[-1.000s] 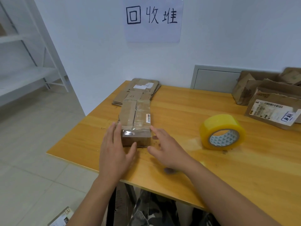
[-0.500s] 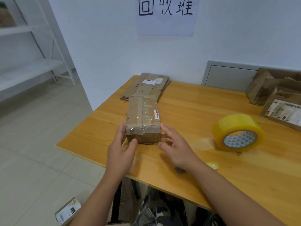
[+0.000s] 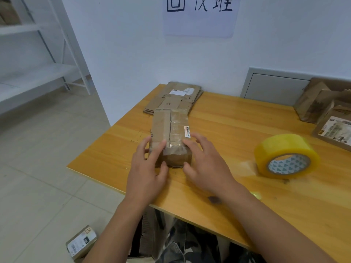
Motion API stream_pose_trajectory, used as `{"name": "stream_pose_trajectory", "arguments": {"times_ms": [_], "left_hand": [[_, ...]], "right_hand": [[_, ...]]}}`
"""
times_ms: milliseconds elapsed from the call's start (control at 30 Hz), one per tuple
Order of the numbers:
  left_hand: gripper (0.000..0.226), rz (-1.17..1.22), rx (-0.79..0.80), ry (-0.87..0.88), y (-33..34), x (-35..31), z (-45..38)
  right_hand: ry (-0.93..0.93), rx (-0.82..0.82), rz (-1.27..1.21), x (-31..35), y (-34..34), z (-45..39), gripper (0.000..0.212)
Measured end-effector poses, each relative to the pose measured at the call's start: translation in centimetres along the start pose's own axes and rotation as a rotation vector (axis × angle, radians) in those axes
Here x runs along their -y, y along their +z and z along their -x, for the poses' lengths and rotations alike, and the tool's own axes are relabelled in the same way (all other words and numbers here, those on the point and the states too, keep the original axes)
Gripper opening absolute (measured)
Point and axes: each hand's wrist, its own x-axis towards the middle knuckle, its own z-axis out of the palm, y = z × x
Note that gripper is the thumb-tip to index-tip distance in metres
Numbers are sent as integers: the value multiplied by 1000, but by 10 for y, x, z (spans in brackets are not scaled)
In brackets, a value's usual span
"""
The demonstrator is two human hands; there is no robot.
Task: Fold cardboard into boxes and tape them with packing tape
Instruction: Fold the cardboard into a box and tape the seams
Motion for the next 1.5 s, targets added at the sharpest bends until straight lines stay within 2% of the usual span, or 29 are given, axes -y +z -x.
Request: {"name": "stream_pose_trajectory", "arguments": {"times_ms": [100, 300, 400, 500, 633, 733, 867, 967, 1100, 1300, 1500], "left_hand": [[63, -74, 1, 44, 3, 6, 1], [57, -68, -11, 31, 3, 6, 2], [57, 108, 4, -18, -5, 8, 0], [44, 315, -23, -59, -15, 10, -6], [30, 381, -25, -123, -20, 6, -21], [18, 362, 1, -240, -19, 3, -23], [20, 422, 27, -337, -23, 1, -18], [23, 558, 80, -402, -25, 2, -16], [28, 652, 93, -451, -29, 2, -17], [34, 769, 138, -517, -30, 4, -15], [42, 821, 162, -494, -30, 6, -12]], "right_hand": [[-70, 59, 80, 3, 1, -9, 62], [-121, 55, 87, -2, 2, -11, 56], [-49, 152, -197, -13, -5, -8, 56], [64, 40, -576, -23, -6, -8, 47], [174, -121, -592, -16, -2, -19, 24], [279, -121, -626, -13, -4, -22, 14], [351, -31, -823, -12, -9, -15, 22], [395, -37, -931, -12, -11, -12, 28], [449, -47, -1043, -14, -10, -12, 27], [626, -40, -1352, -14, -12, -18, 18], [575, -16, -1412, -19, -10, -17, 23]]}}
